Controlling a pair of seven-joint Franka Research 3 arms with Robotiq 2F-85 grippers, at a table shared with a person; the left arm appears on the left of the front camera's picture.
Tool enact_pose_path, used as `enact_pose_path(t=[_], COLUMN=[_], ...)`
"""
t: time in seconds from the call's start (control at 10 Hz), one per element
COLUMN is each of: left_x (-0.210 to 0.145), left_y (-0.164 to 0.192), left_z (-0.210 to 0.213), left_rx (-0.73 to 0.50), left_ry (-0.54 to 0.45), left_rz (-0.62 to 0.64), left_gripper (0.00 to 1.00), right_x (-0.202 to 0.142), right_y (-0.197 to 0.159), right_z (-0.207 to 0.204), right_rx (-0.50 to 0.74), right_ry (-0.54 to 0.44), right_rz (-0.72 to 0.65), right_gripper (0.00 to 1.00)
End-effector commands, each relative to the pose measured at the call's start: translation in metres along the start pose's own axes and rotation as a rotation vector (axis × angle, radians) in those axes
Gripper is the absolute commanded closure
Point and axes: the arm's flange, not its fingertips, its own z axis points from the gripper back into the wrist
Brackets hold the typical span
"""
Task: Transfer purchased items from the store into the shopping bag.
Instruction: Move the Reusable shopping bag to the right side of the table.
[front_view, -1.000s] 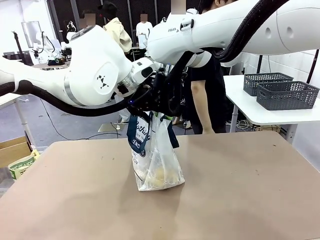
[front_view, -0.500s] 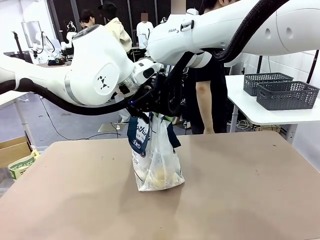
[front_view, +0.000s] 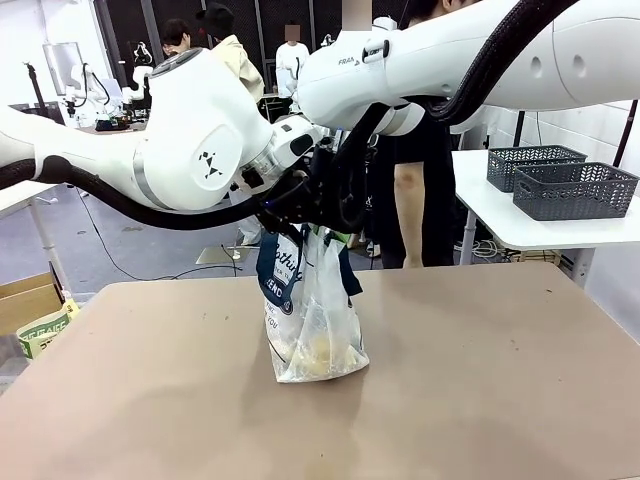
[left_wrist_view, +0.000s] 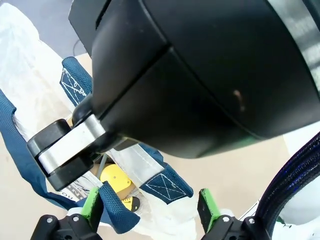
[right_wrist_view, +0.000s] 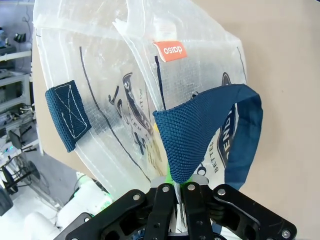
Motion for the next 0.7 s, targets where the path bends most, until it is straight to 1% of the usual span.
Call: enact_pose_path(t=[0.0,0.6], left_x=[-0.0032,-0.0067], left_y=[-0.0094,-0.0175], left_z=[-0.0032,0.0062], left_rx=[-0.016,-0.041], left_ry=[-0.001,-0.039], left_rz=[-0.035,-0.071], left_gripper=[0.00,0.00], right_x=[0.0021,0.0010], right_y=[0.0087,0.0085], right_z=[0.0025,0.0045], right_rx=[0.029,0.030], right_ry=[0.013,0.007], right_rz=[0.000,0.004], right_gripper=[1.00,1.00])
